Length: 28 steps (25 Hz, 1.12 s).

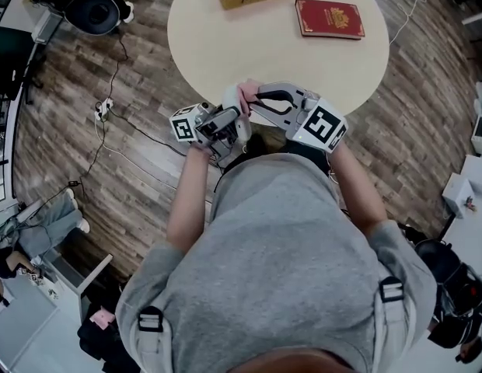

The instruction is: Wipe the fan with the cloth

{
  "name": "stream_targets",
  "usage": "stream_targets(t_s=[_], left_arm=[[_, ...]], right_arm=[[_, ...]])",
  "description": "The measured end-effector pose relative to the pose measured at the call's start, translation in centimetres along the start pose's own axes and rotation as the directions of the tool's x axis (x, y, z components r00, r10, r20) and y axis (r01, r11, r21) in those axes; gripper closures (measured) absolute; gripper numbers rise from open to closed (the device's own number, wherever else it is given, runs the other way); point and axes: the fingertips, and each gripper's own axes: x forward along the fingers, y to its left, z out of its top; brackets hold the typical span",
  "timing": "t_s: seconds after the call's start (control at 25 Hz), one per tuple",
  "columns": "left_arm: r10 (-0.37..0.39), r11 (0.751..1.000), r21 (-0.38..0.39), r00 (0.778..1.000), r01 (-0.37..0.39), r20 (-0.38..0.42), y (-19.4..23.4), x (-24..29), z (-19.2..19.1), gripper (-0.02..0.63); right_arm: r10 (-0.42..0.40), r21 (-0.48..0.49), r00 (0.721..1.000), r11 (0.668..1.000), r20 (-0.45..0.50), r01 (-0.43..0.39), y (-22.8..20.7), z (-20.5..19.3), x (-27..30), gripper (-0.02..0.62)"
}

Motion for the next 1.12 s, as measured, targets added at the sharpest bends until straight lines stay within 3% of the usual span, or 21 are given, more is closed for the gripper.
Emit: stream_targets(t_s=[0.16,0.32,0.52,0.84,1.12], left_arm=[[-0.036,0.999,0.014,0.999,0.036,0.011,-0.6,0.7,-0.2,0.222],[-0.05,0.998,0.036,0.998,0.049,0.041,-1.0,0.7,0.3,0.222],[-0.039,0.998,0.049,0.997,0.036,0.065,-0.7,0.2,0.5,0.222],[-0.092,0.996,0.014,0.981,0.091,0.173,-1.6,-0.1,2.0,0.222],[-0.076,0.996,0.049,0.977,0.068,0.2,-2.0,-0.6,4.2,0.222]], right_arm=[[-0.043,-0.007,0.999,0.999,-0.028,0.043,-1.2,-0.7,-0.6,0.555],[-0.038,-0.07,0.994,0.997,-0.099,0.031,-0.4,-2.2,-1.0,0.555],[-0.037,-0.016,0.995,0.999,-0.093,0.036,1.2,-3.5,-0.8,0.555],[0.013,-0.014,0.995,1.0,-0.1,-0.014,3.8,-3.9,0.0,0.555],[0.049,-0.019,0.989,0.998,-0.141,-0.052,5.3,-4.8,0.8,0.554]])
